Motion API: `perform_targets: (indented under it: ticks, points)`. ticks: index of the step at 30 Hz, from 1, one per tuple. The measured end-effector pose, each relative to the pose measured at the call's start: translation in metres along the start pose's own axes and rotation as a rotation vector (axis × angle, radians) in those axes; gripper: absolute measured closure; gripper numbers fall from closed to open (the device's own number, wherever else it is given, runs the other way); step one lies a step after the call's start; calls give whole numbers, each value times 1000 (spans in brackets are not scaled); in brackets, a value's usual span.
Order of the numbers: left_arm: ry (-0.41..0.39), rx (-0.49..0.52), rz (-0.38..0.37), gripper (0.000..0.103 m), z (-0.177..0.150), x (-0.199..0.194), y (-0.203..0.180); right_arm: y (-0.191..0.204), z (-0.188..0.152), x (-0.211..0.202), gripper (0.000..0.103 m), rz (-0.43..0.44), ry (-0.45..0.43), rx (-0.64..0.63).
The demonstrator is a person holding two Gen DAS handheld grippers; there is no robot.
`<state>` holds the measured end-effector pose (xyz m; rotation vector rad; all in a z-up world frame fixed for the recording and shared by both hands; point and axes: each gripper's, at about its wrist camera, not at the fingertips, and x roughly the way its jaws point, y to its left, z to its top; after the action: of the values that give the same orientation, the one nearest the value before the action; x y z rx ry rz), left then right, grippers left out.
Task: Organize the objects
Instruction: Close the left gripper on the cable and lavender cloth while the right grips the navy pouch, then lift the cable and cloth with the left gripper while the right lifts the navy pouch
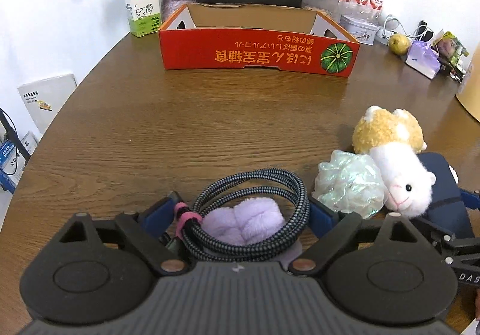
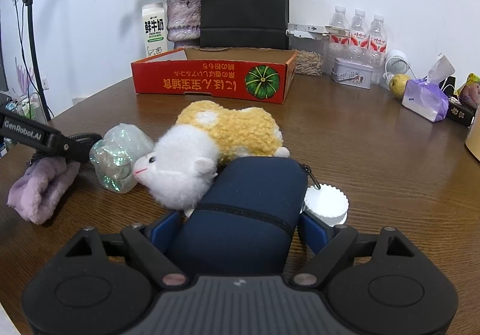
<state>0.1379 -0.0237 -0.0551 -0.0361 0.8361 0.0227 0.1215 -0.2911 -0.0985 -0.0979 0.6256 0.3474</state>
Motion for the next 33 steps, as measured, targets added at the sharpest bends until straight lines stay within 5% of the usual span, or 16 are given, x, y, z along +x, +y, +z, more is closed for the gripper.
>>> perform_targets:
  ticks: [11, 22, 33]
  points:
    - [6, -71, -39, 0, 3, -10, 17, 0, 0, 0, 18, 0, 2, 1]
    - [234, -152, -46, 0, 26, 24, 20, -1, -1, 1, 18, 8, -2, 8]
    - [233, -135, 67, 0, 27, 42, 7, -3, -1, -1, 18, 28, -8, 14]
